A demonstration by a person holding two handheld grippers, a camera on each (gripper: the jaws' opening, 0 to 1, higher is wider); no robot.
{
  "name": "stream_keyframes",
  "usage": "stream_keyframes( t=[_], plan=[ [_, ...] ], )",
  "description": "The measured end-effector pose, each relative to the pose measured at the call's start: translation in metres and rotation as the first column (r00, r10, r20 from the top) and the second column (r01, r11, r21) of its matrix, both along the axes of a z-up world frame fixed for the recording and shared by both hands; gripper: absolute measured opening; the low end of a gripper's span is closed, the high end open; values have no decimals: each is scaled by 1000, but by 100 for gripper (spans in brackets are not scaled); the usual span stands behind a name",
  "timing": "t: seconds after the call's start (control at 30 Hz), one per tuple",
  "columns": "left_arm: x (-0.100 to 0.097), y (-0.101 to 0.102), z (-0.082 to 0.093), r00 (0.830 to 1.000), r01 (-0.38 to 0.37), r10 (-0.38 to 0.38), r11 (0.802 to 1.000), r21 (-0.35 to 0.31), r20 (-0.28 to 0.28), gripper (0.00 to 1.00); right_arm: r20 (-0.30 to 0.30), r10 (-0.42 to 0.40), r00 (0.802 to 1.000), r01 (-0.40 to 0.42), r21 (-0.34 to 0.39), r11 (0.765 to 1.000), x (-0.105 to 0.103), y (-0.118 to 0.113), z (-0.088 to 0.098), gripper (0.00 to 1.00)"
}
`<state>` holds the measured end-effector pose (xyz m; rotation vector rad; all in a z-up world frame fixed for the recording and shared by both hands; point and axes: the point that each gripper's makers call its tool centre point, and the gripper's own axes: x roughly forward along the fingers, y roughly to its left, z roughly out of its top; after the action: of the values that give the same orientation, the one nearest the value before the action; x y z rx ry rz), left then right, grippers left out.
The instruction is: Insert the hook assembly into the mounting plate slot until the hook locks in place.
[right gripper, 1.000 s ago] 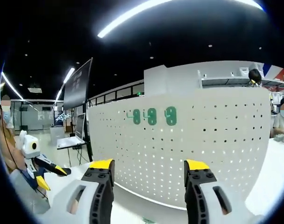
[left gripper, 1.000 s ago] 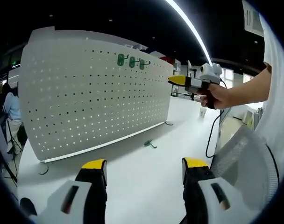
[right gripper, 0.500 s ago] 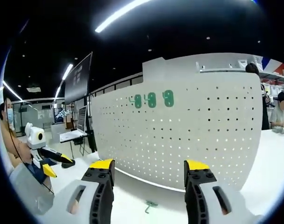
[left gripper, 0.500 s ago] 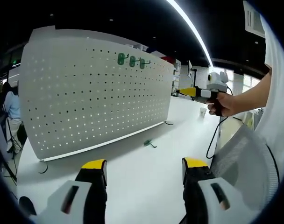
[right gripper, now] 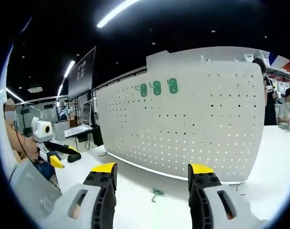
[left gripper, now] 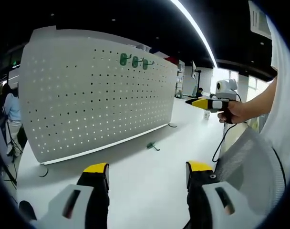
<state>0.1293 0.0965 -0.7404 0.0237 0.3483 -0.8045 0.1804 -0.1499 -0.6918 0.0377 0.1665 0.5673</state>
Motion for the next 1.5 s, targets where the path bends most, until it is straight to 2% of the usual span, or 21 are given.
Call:
stream_keyframes(
  t=[0.3,0.8,1.33,1.5],
  plan=[
    [0,1,-4,1000,2,-2,1000,6,-9,67,-71,36,997,-37,-16,999,-19,-2,-24,58],
    [-1,-3,-13,999,17,-17,1000,11,-33,67,-139,45,989,-49,-27,998,-39,-13,-44,59],
    [-3,-5,-21,998,21,-21,1000,10,-57,66,-154,44,987,-46,-12,999,-42,-16,-45,59],
    [9,-11,-17,997,50,-49,999,17,-53,66,-155,50,987,-52,-10,999,-43,-14,-42,59]
  ],
)
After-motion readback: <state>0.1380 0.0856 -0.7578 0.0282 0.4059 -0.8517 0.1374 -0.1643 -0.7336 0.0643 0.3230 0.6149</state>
